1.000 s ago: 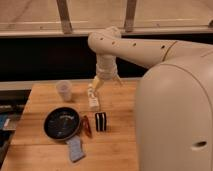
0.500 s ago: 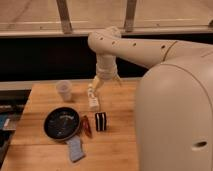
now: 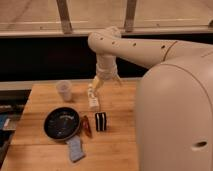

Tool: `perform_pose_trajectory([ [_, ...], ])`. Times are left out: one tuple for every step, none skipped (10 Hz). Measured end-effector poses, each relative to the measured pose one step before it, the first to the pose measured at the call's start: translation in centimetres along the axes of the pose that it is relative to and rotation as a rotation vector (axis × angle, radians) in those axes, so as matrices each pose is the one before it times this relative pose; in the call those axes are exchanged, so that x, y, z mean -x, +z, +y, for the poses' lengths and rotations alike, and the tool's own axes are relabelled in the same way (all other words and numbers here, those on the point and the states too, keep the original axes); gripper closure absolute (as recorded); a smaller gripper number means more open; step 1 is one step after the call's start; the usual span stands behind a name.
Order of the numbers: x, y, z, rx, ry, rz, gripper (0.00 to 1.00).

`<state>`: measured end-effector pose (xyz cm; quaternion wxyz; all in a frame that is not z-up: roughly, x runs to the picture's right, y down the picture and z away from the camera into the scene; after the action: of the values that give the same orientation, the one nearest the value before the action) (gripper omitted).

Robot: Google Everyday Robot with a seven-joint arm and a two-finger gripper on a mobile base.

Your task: Knock the eraser over

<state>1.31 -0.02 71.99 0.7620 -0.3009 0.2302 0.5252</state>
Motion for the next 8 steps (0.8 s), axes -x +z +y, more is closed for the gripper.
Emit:
perform_pose_trajectory([
  [-0.001, 0.008, -0.005, -0.00007, 0.00007, 0.00013, 0.4],
  [0.0, -0.005, 0.0, 0.00003, 0.00004, -0.00006, 0.52],
  [0.001, 0.0, 0.004, 0.00003, -0.00008, 0.00001, 0.62],
  [0.001, 0.004, 0.0, -0.00003, -0.00004, 0.00004, 0.7],
  [-0.009, 0.01, 0.004, -0.00104, -0.00069, 0.00054, 0.8],
  [-0.222, 0.169, -0.09, -0.01063, 0.00162, 0.00748, 0.92],
  [-0.439, 0.367, -0.025, -0.01335, 0.00266, 0.00931, 0.97],
  [-0.945, 0.968, -0.034, -0.00578, 0.00924, 0.02358, 1.0],
])
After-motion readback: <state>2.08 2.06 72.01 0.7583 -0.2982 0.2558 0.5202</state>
